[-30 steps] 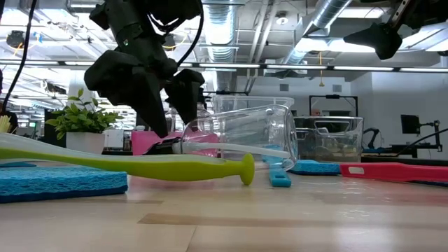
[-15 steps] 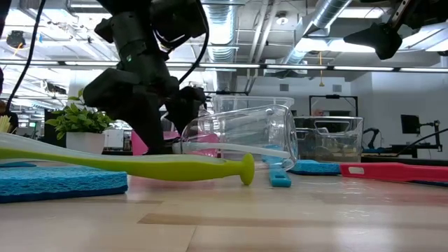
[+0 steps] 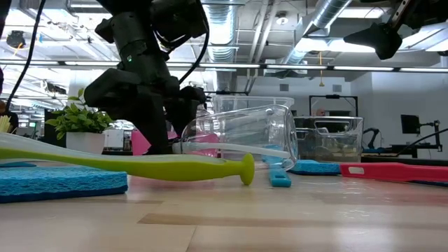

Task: Pick & Place Kitchen Sink Supplies
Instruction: Put the transparent dishwashing liquid dispenser into the red bin

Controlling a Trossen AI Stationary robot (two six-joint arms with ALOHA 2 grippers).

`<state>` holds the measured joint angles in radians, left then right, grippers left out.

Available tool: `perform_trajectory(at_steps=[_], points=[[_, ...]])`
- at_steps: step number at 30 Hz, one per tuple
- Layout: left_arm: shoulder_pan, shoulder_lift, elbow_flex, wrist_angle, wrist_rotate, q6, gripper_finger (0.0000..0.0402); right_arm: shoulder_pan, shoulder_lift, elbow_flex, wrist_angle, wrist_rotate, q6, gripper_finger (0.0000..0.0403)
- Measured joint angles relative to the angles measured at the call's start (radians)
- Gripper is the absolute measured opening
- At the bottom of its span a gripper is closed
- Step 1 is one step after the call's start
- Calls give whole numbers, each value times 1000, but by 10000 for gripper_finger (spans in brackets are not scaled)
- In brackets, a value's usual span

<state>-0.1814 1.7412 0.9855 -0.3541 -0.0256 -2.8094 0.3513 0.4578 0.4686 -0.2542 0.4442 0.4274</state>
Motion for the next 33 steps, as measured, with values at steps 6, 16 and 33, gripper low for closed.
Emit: perform_trajectory(at_steps=[6, 16, 33], points=[[0, 0, 0, -1, -1, 1, 211, 0, 0, 0, 0, 0, 0, 377], [0, 0, 0, -1, -9, 6, 150, 0, 0, 0, 0, 0, 0, 377], [0, -7, 0, 12, -33, 33, 145, 0, 0, 0, 0, 0, 0, 377]])
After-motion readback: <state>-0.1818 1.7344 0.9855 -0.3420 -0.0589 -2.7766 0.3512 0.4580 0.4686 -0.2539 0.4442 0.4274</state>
